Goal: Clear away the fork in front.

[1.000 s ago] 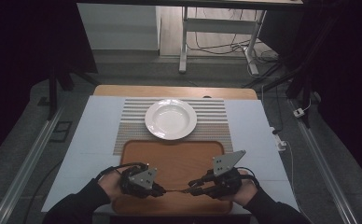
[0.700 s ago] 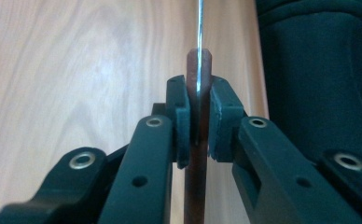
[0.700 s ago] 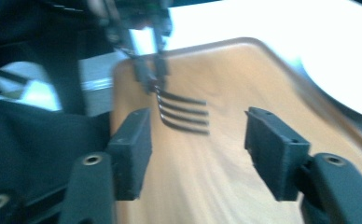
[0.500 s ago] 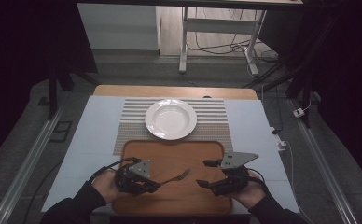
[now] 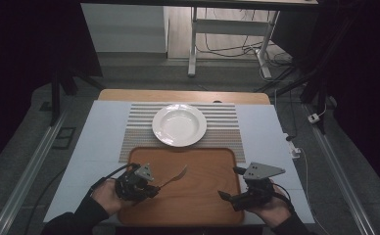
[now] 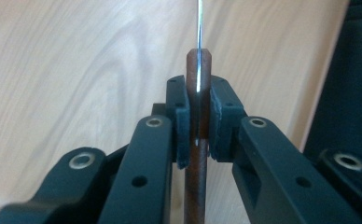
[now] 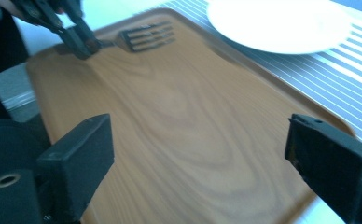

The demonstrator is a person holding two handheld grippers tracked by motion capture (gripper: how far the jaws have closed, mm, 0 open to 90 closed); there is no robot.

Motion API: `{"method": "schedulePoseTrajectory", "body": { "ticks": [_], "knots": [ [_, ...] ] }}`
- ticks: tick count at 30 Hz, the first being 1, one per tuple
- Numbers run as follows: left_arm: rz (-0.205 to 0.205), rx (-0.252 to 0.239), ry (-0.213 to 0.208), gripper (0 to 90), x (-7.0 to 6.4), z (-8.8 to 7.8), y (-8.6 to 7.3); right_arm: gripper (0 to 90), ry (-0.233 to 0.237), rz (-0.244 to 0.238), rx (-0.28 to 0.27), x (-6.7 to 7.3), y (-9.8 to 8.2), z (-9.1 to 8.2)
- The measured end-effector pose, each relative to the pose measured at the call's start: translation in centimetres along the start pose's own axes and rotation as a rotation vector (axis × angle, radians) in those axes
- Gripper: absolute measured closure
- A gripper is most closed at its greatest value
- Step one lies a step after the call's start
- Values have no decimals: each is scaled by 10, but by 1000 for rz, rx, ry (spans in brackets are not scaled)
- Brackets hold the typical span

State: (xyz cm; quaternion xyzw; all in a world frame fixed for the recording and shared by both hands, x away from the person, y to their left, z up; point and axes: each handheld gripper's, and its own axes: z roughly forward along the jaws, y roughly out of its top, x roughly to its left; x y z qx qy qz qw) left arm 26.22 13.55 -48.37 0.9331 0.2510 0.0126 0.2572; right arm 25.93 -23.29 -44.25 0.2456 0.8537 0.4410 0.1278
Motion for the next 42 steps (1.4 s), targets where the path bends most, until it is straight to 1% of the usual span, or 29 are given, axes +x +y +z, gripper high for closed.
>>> {"method": "schedulePoseTrajectory", "body": {
  "ticks": [2, 6, 9, 11, 16, 21, 24, 25, 26, 28, 30, 34, 35, 36, 38, 40, 42],
  "knots": [
    [-31, 11, 26, 801, 1, 0, -1, 54, -21, 20, 3, -1, -4, -4],
    [-103, 22, 54, 801, 3, 1, -4, 30, -61, 57, 2, -3, -11, -12],
    [-161, 31, 65, 801, 5, 1, -6, 14, -89, 72, 12, -4, -17, -19],
    [-189, 35, 66, 801, 7, 1, -7, 7, -113, 79, 10, -5, -21, -22],
    [-251, 60, 84, 801, 12, 4, -9, 0, -145, 108, 16, -9, -29, -30],
    [-307, 101, 112, 800, 17, 9, -10, 0, -191, 115, 31, -10, -37, -38],
    [-342, 129, 125, 799, 21, 12, -12, 0, -210, 132, 30, -12, -41, -43],
    [-356, 138, 129, 799, 22, 13, -12, 0, -210, 140, 31, -13, -43, -44],
    [-365, 148, 137, 799, 23, 14, -12, 0, -221, 148, 34, -13, -44, -46],
    [-384, 146, 138, 797, 25, 14, -13, 0, -225, 158, 33, -15, -47, -48],
    [-388, 144, 139, 795, 25, 14, -13, 0, -230, 164, 34, -15, -49, -49],
    [-380, 142, 137, 786, 26, 14, -13, 0, -237, 175, 45, -16, -52, -52],
    [-379, 138, 133, 774, 26, 14, -14, 0, -238, 177, 48, -16, -53, -52],
    [-376, 132, 124, 743, 26, 13, -14, 0, -237, 183, 51, -16, -54, -52],
    [-378, 102, 120, 718, 26, 9, -14, 0, -236, 190, 57, -17, -55, -53],
    [-358, 66, 129, 706, 26, 4, -12, 0, -234, 202, 48, -18, -56, -55],
    [-346, 28, 138, 709, 28, 0, -11, 0, -235, 210, 51, -19, -56, -55]
  ]
}}
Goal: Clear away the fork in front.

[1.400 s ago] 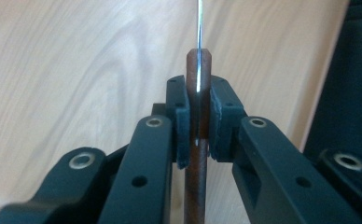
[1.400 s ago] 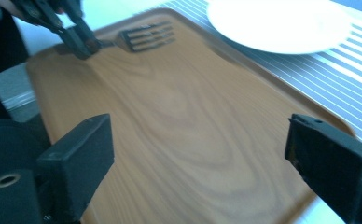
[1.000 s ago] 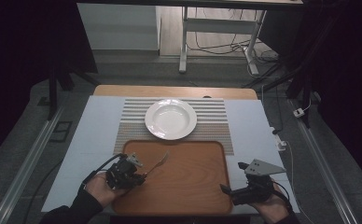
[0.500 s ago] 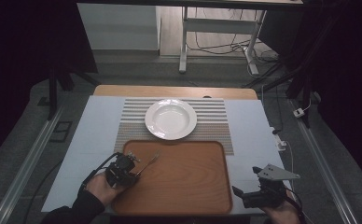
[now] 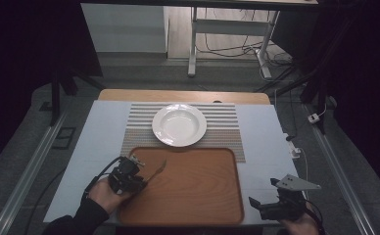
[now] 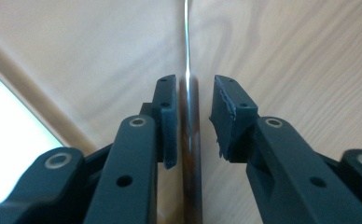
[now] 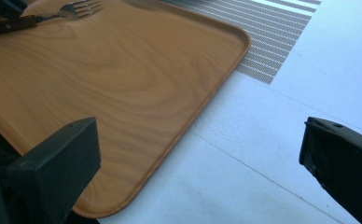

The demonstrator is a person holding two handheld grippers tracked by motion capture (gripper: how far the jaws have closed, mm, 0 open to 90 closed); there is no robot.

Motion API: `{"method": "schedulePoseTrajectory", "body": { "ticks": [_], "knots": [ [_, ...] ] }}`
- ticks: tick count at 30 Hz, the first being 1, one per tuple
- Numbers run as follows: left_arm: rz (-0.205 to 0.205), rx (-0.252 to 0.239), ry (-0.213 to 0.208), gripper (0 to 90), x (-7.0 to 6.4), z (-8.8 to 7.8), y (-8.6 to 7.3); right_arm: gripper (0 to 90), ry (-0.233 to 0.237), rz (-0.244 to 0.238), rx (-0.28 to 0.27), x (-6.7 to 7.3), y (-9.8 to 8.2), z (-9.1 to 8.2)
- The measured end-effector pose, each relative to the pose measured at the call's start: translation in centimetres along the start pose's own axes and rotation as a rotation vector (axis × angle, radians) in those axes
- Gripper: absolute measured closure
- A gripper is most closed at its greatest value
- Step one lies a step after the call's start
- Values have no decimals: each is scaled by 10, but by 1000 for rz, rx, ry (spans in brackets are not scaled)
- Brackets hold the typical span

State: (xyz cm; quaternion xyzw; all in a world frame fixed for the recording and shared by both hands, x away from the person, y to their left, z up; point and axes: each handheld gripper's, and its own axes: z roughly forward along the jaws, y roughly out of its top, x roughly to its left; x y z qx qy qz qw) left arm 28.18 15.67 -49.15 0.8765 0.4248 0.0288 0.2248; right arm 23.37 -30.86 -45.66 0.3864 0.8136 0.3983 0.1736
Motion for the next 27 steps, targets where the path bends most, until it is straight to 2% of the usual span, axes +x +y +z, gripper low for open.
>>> {"method": "schedulePoseTrajectory", "body": {
  "ticks": [3, 7, 9, 14, 19, 23, 26, 27],
  "knots": [
    [3, -46, -25, 779, 5, -4, 6, 0, -5, 3, 4, 0, 0, 0],
    [-3, -62, -59, 888, 10, -2, 16, 0, -10, -9, 12, 1, 0, 1],
    [-1, -78, -72, 890, 11, 0, 22, 0, -9, -11, 17, 2, 0, 2],
    [21, -95, -42, 891, 12, 7, 32, 0, -11, -20, 31, 3, 1, 2],
    [-6, -107, -58, 891, 21, 16, 40, 0, -11, -27, 39, 4, 1, 3],
    [-20, -102, -72, 891, 25, 24, 47, 0, -10, -29, 45, 3, 1, 4],
    [-19, -78, -56, 891, 23, 31, 53, 0, -5, -27, 47, 3, 1, 4],
    [-15, -74, -66, 891, 20, 33, 54, 0, -4, -27, 47, 3, 1, 4]
  ]
}}
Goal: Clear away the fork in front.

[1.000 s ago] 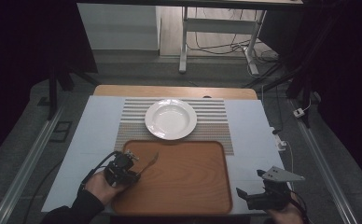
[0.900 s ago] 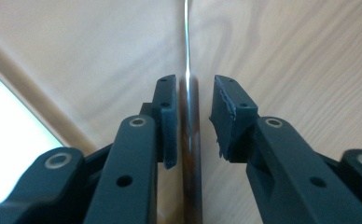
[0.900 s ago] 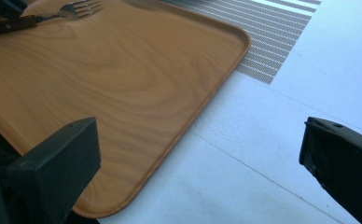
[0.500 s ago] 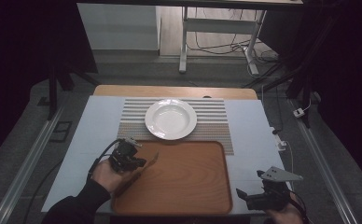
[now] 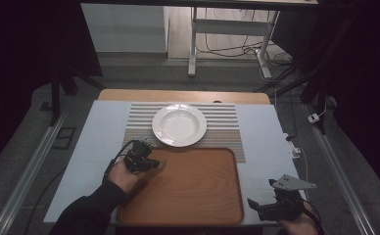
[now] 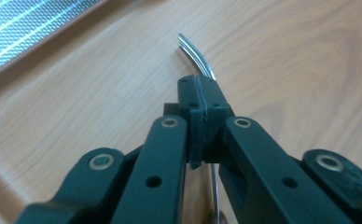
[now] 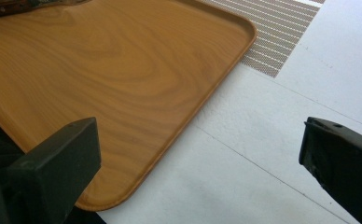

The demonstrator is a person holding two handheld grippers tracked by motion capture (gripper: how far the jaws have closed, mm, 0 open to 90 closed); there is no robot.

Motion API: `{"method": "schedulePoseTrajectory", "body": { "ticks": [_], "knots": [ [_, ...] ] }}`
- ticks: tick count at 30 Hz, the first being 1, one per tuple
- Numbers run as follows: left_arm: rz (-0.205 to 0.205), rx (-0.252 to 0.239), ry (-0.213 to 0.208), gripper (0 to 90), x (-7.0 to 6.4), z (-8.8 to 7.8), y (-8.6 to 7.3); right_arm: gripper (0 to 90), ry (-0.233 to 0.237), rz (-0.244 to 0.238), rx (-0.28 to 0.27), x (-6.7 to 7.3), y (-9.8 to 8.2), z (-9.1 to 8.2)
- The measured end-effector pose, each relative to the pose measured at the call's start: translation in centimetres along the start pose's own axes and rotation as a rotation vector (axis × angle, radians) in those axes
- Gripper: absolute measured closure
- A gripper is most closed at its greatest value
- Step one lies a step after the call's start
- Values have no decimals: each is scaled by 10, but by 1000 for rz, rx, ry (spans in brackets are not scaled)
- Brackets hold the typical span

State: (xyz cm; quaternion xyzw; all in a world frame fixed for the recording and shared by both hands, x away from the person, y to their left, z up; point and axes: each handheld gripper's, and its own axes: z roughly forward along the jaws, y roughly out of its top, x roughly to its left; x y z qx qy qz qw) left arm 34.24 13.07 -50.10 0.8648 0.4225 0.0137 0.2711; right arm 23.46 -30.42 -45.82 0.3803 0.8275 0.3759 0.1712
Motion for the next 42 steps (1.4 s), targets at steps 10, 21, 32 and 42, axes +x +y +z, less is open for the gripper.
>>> {"method": "schedulePoseTrajectory", "body": {
  "ticks": [10, 21, 32, 42],
  "knots": [
    [109, 39, -41, 891, -31, 7, 1, 0, 3, 1, -6, 0, 0, 0],
    [108, 132, -82, 891, -33, 7, -18, 0, 6, 3, -10, 0, 0, -1],
    [5, 150, -56, 891, -6, -9, -37, 0, 7, 3, -11, 0, 0, -1],
    [-92, 157, -57, 890, 16, -20, -51, 0, 6, 5, -9, 0, 0, -1]
  ]
}}
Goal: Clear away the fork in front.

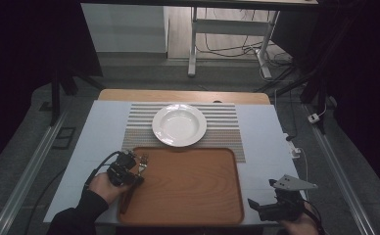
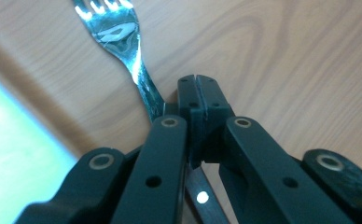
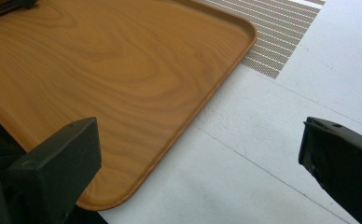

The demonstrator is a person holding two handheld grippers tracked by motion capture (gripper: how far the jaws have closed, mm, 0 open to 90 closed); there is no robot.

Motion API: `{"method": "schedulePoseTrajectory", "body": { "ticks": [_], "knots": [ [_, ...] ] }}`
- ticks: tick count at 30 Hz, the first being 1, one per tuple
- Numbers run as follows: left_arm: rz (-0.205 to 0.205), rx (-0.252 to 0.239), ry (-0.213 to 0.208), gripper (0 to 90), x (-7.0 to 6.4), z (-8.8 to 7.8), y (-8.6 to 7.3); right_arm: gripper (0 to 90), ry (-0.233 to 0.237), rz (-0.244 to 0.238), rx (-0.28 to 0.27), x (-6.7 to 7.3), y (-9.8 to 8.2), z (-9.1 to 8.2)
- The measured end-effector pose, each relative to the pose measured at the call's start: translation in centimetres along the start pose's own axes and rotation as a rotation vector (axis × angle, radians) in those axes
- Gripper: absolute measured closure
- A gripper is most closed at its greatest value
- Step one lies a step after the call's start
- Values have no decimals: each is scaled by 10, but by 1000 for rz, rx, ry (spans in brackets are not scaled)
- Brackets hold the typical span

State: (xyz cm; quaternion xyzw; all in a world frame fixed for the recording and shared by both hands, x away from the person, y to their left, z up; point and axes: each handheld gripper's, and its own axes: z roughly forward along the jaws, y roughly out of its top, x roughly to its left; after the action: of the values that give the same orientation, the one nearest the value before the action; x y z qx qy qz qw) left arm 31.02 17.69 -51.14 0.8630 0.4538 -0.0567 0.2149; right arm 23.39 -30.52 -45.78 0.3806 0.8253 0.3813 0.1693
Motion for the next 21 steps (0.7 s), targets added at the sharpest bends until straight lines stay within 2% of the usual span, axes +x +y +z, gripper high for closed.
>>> {"method": "schedulePoseTrajectory", "body": {
  "ticks": [8, 12, 15, 17, 21],
  "knots": [
    [-33, -6, 25, 886, 5, -4, -5, 0, 0, 1, 1, 0, 0, 0],
    [-44, -27, 34, 837, 7, -8, -8, 0, 2, 2, 0, 0, 0, 0],
    [-35, -83, 10, 766, 7, -17, -12, 0, 0, 1, -1, 0, 0, 0],
    [-27, -132, -1, 675, 4, -23, -15, 0, 1, 3, -1, 0, 0, 0],
    [17, -218, -19, 542, -4, -35, -25, 0, 0, -1, -1, 0, 1, 0]
  ]
}}
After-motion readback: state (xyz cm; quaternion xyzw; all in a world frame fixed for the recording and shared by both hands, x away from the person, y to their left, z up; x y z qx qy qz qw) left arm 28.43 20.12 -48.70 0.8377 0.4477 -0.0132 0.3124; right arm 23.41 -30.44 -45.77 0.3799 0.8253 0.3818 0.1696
